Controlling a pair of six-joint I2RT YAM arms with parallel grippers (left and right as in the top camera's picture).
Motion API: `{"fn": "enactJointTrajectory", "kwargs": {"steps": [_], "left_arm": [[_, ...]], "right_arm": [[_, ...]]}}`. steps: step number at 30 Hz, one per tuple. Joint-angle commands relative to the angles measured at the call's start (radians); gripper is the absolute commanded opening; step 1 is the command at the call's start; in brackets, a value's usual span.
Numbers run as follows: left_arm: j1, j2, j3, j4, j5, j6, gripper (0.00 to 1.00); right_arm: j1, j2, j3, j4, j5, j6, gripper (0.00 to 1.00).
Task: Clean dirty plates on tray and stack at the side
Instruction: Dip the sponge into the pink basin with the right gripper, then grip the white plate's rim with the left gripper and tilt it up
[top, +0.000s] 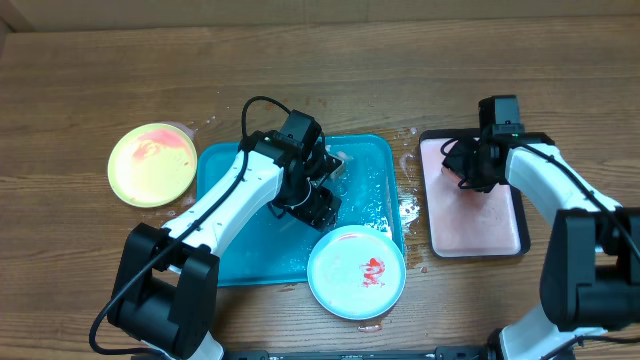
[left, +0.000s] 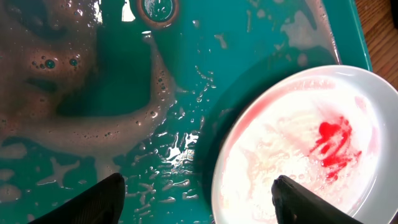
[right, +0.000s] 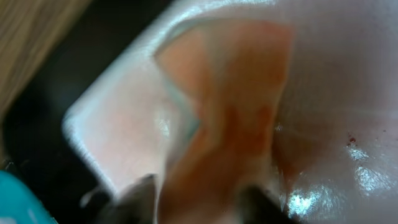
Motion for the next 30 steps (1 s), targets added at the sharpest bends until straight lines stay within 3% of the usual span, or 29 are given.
{"fn": "enactJointTrajectory", "kwargs": {"steps": [1, 8, 15, 23, 30], "left_arm": [[0.0, 0.014, 0.003, 0.0, 0.011, 0.018, 0.77], [0.0, 0.014, 0.003, 0.001, 0.011, 0.019, 0.79], [0.0, 0.014, 0.003, 0.005, 0.011, 0.019, 0.79], [0.0, 0.014, 0.003, 0.017, 0.009, 0.019, 0.76], [0.0, 0.014, -0.027, 0.002, -0.037, -0.005, 0.78]], "right_arm": [[-0.003, 0.019, -0.009, 0.014, -0.02, 0.014, 0.04], [-0.003, 0.015, -0.002, 0.004, -0.042, 0.012, 0.04], [-0.003, -0.063, 0.075, -0.134, 0.006, -0.08, 0.04], [-0.003, -0.164, 0.122, -0.43, 0.205, -0.056, 0.04], [-0.003, -0.163, 0.116, -0.485, 0.203, -0.06, 0.04]]}}
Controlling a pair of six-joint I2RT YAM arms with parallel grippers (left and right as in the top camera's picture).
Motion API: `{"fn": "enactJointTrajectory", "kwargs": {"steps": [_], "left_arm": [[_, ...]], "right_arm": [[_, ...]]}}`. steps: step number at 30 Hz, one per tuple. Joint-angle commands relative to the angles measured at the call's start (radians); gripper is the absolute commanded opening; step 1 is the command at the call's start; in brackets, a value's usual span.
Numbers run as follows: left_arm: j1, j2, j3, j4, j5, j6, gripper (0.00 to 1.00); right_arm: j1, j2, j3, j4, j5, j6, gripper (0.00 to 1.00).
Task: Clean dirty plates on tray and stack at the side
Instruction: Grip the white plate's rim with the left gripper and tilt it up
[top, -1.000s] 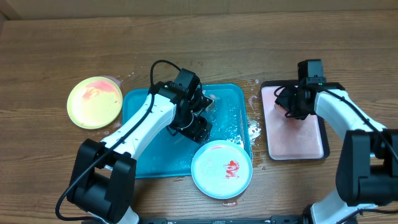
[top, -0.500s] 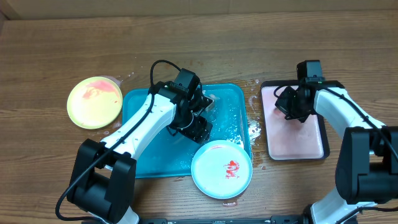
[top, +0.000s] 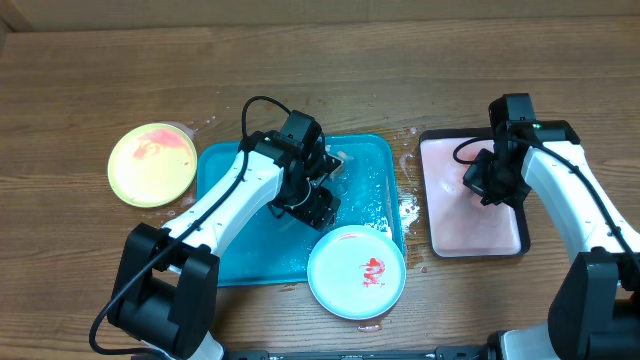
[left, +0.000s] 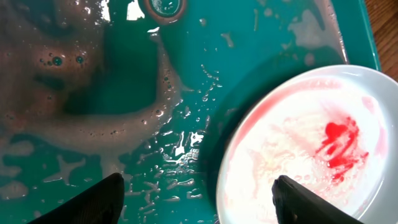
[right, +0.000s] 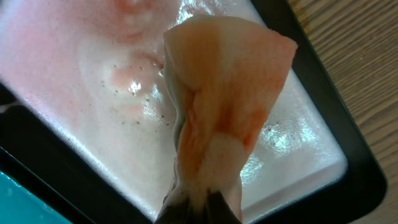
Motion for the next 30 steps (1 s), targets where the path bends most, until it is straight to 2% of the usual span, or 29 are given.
{"fn": "enactJointTrajectory", "kwargs": {"steps": [1, 4, 7, 12, 16, 20, 21, 23, 26, 27, 30], "left_arm": [[0.0, 0.014, -0.036, 0.001, -0.017, -0.004, 0.78], [0.0, 0.014, -0.074, 0.005, 0.007, -0.008, 0.74], [0.0, 0.014, -0.102, 0.009, 0.1, -0.008, 0.67], [-0.002, 0.014, -0.151, 0.015, 0.222, -0.012, 0.66], [-0.002, 0.014, -0.209, 0.034, 0.229, -0.039, 0.66], [-0.002, 0.014, -0.266, 0.076, 0.229, -0.064, 0.61], [-0.002, 0.014, -0.273, 0.088, 0.229, -0.07, 0.57], [-0.001, 0.014, -0.284, 0.107, 0.229, -0.088, 0.34], [-0.001, 0.014, -0.285, 0.123, 0.229, -0.101, 0.08], [-0.001, 0.014, -0.285, 0.129, 0.229, -0.101, 0.04], [-0.001, 0.014, -0.289, 0.149, 0.22, -0.106, 0.04]], "right_arm": [[-0.002, -0.01, 0.013, 0.003, 0.031, 0.0, 0.04], [-0.002, -0.01, 0.013, 0.005, 0.031, 0.0, 0.04], [-0.002, -0.01, 0.013, 0.005, 0.031, 0.0, 0.04], [-0.002, -0.01, 0.013, 0.007, 0.031, 0.0, 0.04], [-0.002, -0.01, 0.013, 0.006, 0.031, 0.0, 0.04], [-0.002, -0.01, 0.013, 0.006, 0.031, 0.0, 0.04], [-0.002, -0.01, 0.013, 0.006, 0.031, 0.0, 0.04], [-0.002, -0.01, 0.013, 0.006, 0.031, 0.0, 0.04], [-0.002, -0.01, 0.013, 0.003, 0.031, 0.0, 0.04], [-0.002, -0.01, 0.013, 0.002, 0.031, 0.0, 0.04], [-0.002, -0.01, 0.013, -0.003, 0.031, 0.0, 0.04]]}}
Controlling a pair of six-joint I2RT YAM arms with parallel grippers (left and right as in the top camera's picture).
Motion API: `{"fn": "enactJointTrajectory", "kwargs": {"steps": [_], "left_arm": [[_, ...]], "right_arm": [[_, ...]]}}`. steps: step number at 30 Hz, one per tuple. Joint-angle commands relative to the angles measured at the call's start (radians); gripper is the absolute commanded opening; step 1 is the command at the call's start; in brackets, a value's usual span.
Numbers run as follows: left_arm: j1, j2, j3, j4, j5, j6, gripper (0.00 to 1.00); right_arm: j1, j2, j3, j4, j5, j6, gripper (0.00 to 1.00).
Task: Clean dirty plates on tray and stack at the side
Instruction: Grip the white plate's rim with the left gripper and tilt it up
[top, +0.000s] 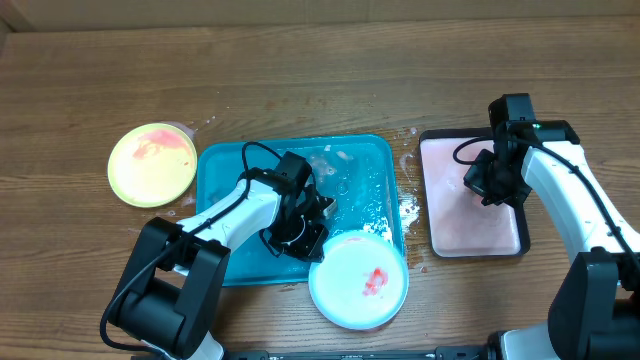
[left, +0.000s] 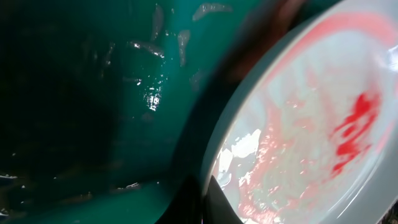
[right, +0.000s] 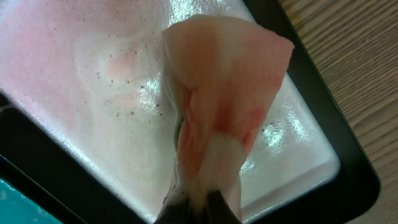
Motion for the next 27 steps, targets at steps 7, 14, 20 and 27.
{"fn": "enactJointTrajectory", "kwargs": {"steps": [7, 14, 20, 27], "left_arm": [[0.017, 0.012, 0.003, 0.142, -0.166, -0.273, 0.04], [0.048, 0.01, 0.051, 0.175, -0.376, -0.5, 0.04], [0.048, 0.01, 0.051, 0.152, -0.594, -0.607, 0.04], [0.048, 0.01, 0.051, 0.142, -0.66, -0.571, 0.04]], "right_arm": [[-0.002, -0.01, 0.013, 0.008, -0.01, -0.029, 0.04], [-0.002, -0.01, 0.014, 0.031, -0.068, -0.127, 0.04], [0.002, -0.01, 0.014, 0.069, -0.2, -0.242, 0.04], [0.106, -0.01, 0.039, 0.086, -0.333, -0.424, 0.04]]}}
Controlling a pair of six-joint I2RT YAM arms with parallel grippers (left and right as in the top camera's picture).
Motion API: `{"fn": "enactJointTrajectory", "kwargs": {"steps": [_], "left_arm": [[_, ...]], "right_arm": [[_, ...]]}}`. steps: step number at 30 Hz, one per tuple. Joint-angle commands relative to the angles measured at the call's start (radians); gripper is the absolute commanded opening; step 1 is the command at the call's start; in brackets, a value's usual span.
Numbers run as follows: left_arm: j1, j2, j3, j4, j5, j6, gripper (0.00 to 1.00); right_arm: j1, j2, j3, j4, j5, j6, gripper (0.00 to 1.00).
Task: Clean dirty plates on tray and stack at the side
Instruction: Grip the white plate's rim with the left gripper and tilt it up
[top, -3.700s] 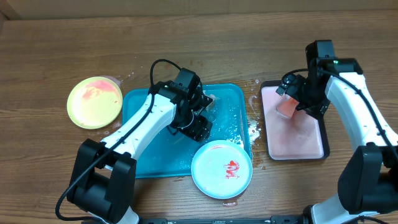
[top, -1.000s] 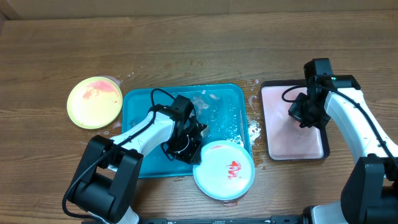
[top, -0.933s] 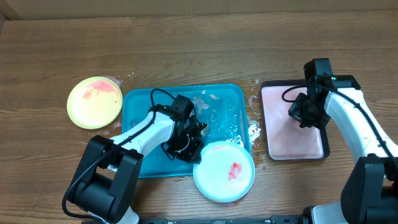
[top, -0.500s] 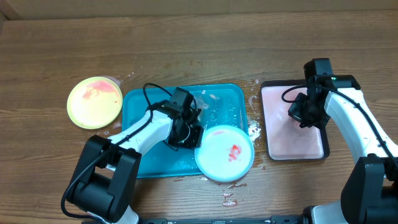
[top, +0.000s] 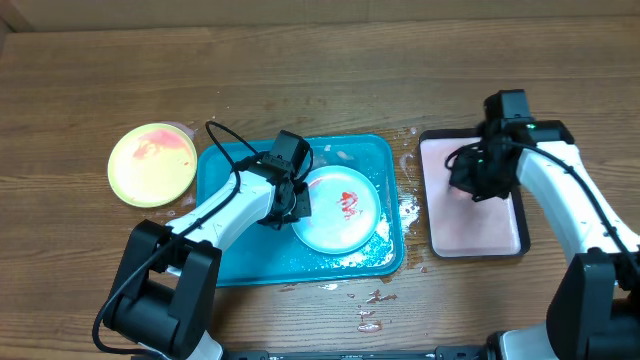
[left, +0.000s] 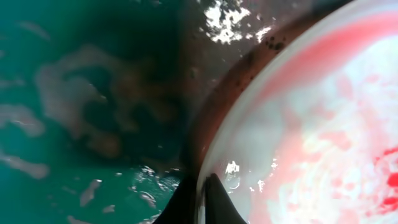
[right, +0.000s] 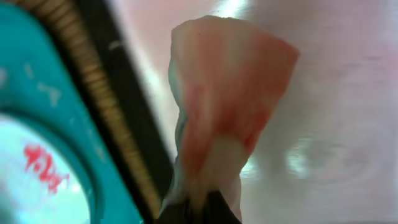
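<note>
A white plate (top: 340, 210) smeared with red lies inside the wet teal tray (top: 225, 255), right of its middle. My left gripper (top: 296, 202) is shut on the plate's left rim; in the left wrist view its fingertips (left: 200, 200) pinch the rim (left: 239, 118), with the teal tray (left: 74, 93) below. A yellow plate (top: 152, 165) stained red sits on the table left of the tray. My right gripper (top: 478, 178) is shut on a pale, pink-stained sponge (right: 227, 106) over the left part of the black basin (top: 478, 248) of pink soapy water.
Water and suds are spilled on the wooden table between tray and basin (top: 408, 208) and in front of the tray (top: 368, 305). The right wrist view shows the basin's black rim (right: 115, 112), the teal tray (right: 31, 74) and the white plate (right: 37, 186) beyond it.
The white plate was at the tray's front right corner, overhanging the table; now it lies inside the tray, the left gripper still on its rim. The right gripper with the sponge has shifted left.
First my left gripper hung open over the tray beside the plate while the right held the sponge low in the pink water. The right then held the sponge above the basin. After that the left was shut on the plate's rim, and now the plate is inside the tray.
</note>
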Motion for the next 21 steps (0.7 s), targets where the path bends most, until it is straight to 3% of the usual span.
{"fn": "enactJointTrajectory", "kwargs": {"steps": [1, 4, 10, 21], "left_arm": [[0.01, 0.02, -0.016, 0.0, -0.163, 0.014, 0.05], [0.01, 0.02, -0.016, 0.026, -0.12, 0.087, 0.04], [0.041, 0.02, -0.018, 0.015, -0.07, 0.11, 0.04], [0.184, 0.02, -0.018, 0.037, 0.185, 0.206, 0.04]], "right_arm": [[0.088, -0.01, 0.043, 0.009, -0.117, -0.152, 0.04], [0.166, -0.01, 0.056, 0.027, -0.128, -0.151, 0.04], [0.292, -0.01, 0.057, 0.099, -0.224, -0.102, 0.04], [0.383, 0.004, 0.053, 0.293, -0.359, 0.03, 0.04]]}}
